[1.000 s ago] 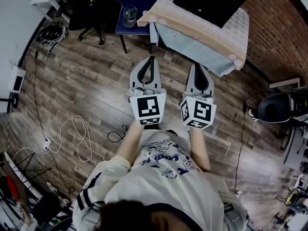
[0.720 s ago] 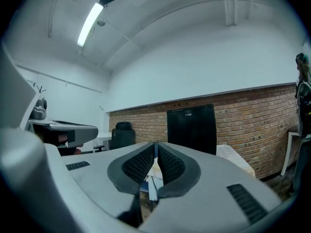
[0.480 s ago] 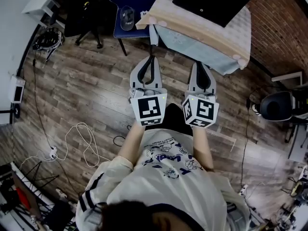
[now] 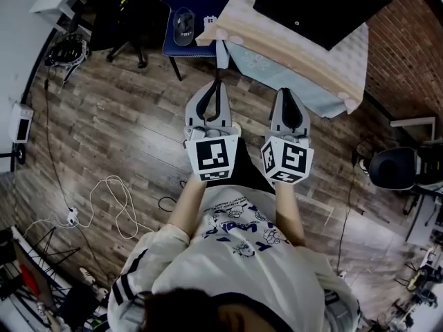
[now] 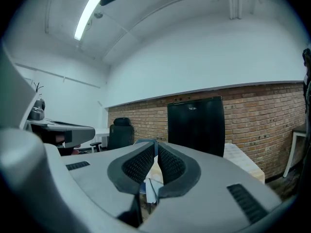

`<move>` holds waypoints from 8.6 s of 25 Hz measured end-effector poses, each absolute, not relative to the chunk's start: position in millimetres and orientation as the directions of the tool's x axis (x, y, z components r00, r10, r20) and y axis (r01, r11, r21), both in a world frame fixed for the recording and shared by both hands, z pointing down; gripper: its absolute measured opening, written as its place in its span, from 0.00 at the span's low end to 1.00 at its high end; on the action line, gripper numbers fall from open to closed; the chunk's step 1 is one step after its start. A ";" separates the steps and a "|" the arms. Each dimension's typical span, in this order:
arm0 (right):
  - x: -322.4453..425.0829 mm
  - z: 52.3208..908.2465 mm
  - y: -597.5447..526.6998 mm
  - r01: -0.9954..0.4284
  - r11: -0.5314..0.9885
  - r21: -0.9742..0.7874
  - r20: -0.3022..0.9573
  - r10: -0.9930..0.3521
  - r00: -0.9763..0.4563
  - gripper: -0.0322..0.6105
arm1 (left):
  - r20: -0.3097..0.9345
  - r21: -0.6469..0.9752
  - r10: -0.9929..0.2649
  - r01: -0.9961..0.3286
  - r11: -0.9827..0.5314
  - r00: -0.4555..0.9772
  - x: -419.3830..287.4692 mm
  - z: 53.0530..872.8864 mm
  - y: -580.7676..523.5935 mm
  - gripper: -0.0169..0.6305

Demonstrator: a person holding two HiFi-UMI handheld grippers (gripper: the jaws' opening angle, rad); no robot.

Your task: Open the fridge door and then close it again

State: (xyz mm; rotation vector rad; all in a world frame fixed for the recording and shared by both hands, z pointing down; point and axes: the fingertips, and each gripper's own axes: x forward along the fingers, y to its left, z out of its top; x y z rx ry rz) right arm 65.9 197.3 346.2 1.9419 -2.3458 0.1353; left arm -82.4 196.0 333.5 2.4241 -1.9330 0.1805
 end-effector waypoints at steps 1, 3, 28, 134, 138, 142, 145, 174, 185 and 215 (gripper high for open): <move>65.9 346.8 187.3 -0.982 0.190 -0.011 0.130 -0.973 -0.190 0.11 | 0.116 -0.043 -0.970 -0.974 -0.222 0.215 -82.1 334.4 187.4 0.05; 65.9 346.8 166.8 -0.980 0.197 -0.015 0.128 -0.972 -0.197 0.11 | 0.117 -0.051 -0.971 -0.975 -0.215 0.208 -81.3 335.1 169.2 0.05; 105.2 355.5 -83.7 -0.973 0.227 -0.034 0.133 -0.964 -0.229 0.11 | 0.119 -0.081 -0.977 -0.979 -0.185 0.175 -43.1 329.4 -79.5 0.05; 122.5 442.4 -247.8 -0.886 -0.463 0.026 0.386 -0.813 0.436 0.11 | 0.215 0.096 -0.195 -0.220 -0.971 0.957 72.8 405.0 -349.6 0.34; 123.1 439.2 -240.8 -0.883 -0.469 0.020 0.376 -0.815 0.441 0.11 | 0.224 0.092 -0.194 -0.218 -0.971 0.955 71.6 404.8 -347.1 0.33; 125.4 434.0 -233.8 -0.880 -0.475 0.012 0.362 -0.818 0.447 0.11 | 0.227 0.088 -0.205 -0.230 -0.969 0.952 71.2 404.0 -344.5 0.33; 124.8 430.5 -227.8 -0.881 -0.473 0.006 0.353 -0.823 0.445 0.11 | 0.229 0.088 -0.214 -0.239 -0.967 0.950 70.2 403.5 -342.4 0.33; 115.3 417.8 -149.0 -0.902 -0.428 -0.049 0.310 -0.865 0.393 0.11 | 0.213 0.080 -0.294 -0.317 -0.945 0.932 44.4 404.0 -249.0 0.31; 98.0 401.1 -104.6 -0.921 -0.382 -0.082 0.290 -0.893 0.345 0.11 | 0.231 0.072 -0.303 -0.327 -0.942 0.925 36.8 404.8 -192.8 0.28; 82.7 375.0 26.0 -0.941 -0.304 -0.147 0.270 -0.928 0.258 0.21 | 0.228 0.035 -0.110 -0.122 -0.992 0.967 65.5 400.5 -6.0 0.23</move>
